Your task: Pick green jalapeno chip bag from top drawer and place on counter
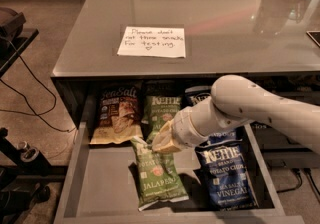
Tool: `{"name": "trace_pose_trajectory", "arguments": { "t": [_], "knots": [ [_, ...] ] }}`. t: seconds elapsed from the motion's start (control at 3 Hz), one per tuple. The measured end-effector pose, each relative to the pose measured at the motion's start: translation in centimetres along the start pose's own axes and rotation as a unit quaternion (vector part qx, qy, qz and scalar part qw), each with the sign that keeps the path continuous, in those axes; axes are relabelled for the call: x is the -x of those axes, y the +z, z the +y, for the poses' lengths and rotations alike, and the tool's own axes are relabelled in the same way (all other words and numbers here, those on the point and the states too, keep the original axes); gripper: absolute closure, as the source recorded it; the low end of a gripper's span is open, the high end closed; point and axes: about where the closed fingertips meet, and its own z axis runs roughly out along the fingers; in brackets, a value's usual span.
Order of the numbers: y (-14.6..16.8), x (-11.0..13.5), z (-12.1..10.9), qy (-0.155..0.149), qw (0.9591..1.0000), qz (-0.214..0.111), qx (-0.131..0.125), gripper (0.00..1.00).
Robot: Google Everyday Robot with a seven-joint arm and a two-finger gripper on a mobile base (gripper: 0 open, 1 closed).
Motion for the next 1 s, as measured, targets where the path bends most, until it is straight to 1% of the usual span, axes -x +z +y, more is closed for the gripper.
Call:
{"name": "trace_pose_trajectory", "arguments": {
  "t": [0.33,0.67,1.0],
  "knots": [
    [-2.6,2.9,1.7,-0.015,0.9998,-0.008,-0.011,1.00],
    [-5.0,7.3,3.0,-0.028,0.9995,0.001,-0.015,1.00],
    [-7.1,11.9,3.6,-0.032,0.9991,0.012,-0.023,1.00]
  ]
}}
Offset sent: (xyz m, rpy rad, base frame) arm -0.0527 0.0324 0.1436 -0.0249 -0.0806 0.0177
